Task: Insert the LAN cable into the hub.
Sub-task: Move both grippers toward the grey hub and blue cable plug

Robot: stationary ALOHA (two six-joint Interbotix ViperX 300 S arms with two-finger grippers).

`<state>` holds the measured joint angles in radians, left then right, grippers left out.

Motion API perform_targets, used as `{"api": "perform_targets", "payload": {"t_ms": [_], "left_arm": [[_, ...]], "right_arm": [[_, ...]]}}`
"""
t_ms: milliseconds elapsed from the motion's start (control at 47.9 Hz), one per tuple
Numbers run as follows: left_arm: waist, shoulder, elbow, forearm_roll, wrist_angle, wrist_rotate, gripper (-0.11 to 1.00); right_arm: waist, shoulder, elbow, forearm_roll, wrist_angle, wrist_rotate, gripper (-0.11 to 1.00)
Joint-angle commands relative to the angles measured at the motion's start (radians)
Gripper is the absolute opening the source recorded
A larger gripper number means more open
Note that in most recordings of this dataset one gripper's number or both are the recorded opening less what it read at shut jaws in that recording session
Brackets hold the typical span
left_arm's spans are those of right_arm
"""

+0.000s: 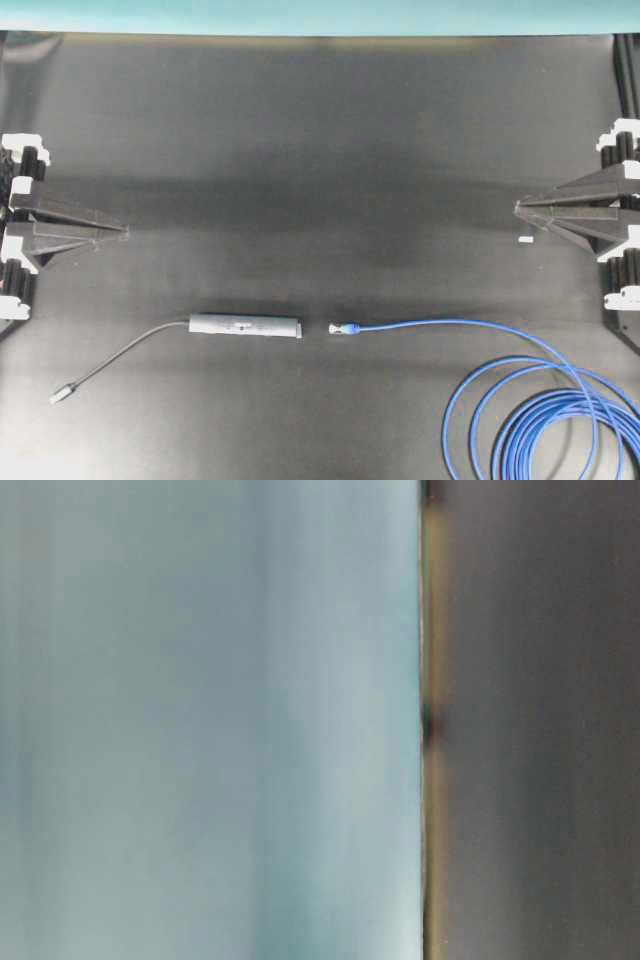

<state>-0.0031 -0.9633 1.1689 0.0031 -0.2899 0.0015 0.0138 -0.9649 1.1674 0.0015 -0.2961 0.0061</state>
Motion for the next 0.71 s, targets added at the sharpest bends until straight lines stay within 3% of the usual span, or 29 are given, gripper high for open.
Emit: {"api": "perform_targets", "payload": {"t_ms": [0, 104, 334, 459, 689], "left_arm": [[-0.006, 0.038, -0.043, 0.041, 0.055, -0.011, 0.06], [-0.025, 0.098, -0.101, 0.041, 0.184, -0.011, 0.0], [-0.069, 0.272, -0.207, 0.041, 0.433, 0.0, 0.0], [-0.091, 0.37, -0.245, 0.041, 0.443, -0.014, 0.0], [-0.101, 0.488, -0.293, 0.041, 0.422, -0.031, 0.0]], "right_arm": [[-0.011, 0.021, -0.018, 0.011, 0.012, 0.006, 0.03], [-0.008, 0.075, -0.054, 0.052, 0.179, 0.025, 0.0], [0.017, 0.232, -0.164, 0.051, 0.488, 0.057, 0.0], [0.037, 0.337, -0.209, 0.052, 0.554, 0.063, 0.0], [0.072, 0.472, -0.272, 0.052, 0.549, 0.067, 0.0]]}}
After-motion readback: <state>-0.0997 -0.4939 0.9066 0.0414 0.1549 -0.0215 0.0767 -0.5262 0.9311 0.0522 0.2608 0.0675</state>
